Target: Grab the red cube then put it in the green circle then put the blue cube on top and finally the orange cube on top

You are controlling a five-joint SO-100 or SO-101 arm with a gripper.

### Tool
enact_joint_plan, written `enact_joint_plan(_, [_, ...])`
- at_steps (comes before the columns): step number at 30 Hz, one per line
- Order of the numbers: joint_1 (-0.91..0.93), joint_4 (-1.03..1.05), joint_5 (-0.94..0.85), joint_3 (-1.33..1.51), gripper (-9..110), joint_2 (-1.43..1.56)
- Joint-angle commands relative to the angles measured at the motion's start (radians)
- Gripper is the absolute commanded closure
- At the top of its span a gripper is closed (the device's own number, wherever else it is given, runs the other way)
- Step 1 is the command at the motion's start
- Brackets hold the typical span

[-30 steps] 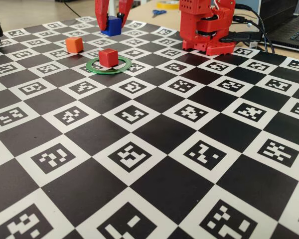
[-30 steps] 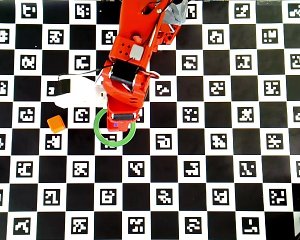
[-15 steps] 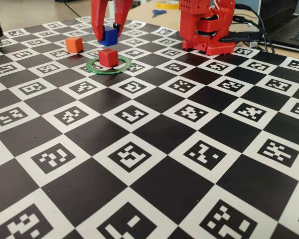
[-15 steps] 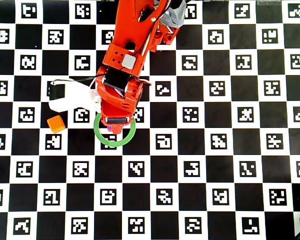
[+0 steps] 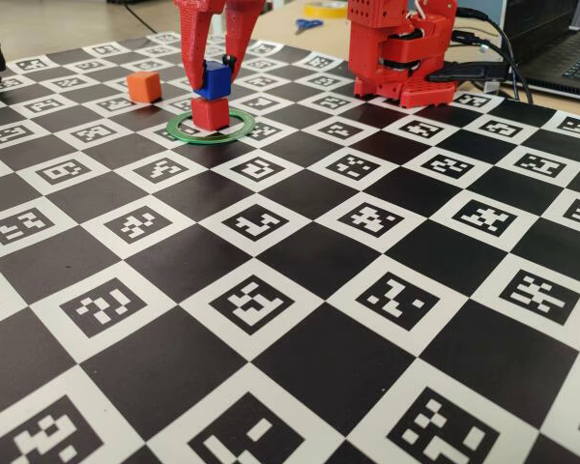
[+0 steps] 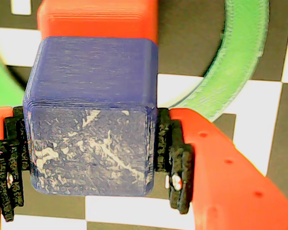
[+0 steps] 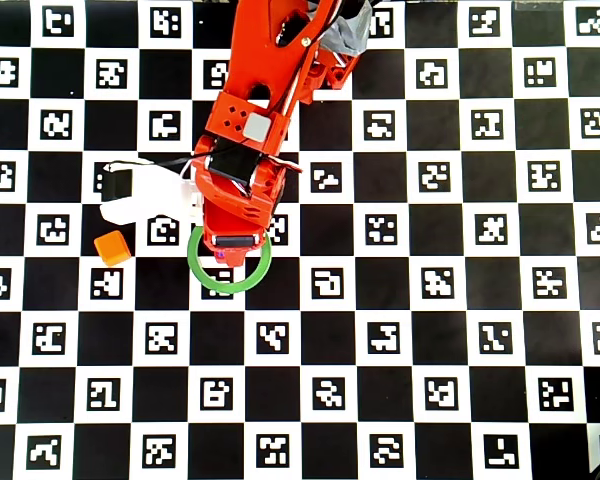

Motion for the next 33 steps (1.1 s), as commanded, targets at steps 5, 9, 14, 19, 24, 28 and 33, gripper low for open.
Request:
enact_joint_plan(5, [0.012,-0.018,0.034,-0.009,87,0.018])
enact_joint_plan(9, [0.014,-0.018,0.023,-0.006,82,0.018])
enact_joint_plan(14, [0.014,-0.014,0.009,-0.003,77,0.018])
enact_joint_plan(19, [0.014,-0.017,-0.002,0.009,74,0.018])
enact_joint_plan(24, [0.018,-0.017,0.000,0.008,72,0.026])
enact_joint_plan(28, [0.012,0.002,0.017,-0.003,71,0.046])
enact_joint_plan(33, [-0.014,0.051,0.058,-0.049,70,0.064])
